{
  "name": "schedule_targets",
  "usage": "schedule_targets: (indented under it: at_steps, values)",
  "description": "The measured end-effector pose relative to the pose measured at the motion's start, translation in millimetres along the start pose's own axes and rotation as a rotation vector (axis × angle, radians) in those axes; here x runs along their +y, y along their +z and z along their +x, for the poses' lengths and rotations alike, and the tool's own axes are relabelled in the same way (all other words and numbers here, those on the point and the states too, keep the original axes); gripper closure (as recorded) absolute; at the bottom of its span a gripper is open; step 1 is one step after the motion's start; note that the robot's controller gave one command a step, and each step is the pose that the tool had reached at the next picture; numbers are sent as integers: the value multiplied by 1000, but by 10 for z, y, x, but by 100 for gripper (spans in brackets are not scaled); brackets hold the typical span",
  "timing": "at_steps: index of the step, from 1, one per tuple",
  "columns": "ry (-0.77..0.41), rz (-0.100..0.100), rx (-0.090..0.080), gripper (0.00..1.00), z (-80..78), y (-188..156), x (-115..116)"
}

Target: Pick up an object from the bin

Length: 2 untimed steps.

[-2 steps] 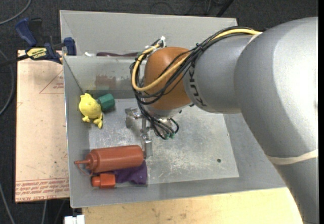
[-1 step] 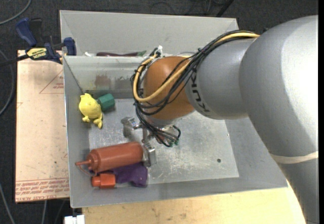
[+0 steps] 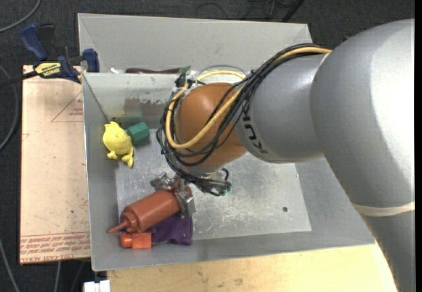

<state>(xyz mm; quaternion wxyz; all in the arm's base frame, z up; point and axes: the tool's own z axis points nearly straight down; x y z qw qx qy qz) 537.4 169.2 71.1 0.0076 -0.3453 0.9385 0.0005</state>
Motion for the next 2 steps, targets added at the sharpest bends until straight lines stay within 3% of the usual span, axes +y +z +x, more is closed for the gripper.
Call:
schedule_targets:
  at_steps: [1,2]
  values:
    - [1,0,0,100,1,0,-1]
    - [-79,-1,0,100,13,-1925,-136]
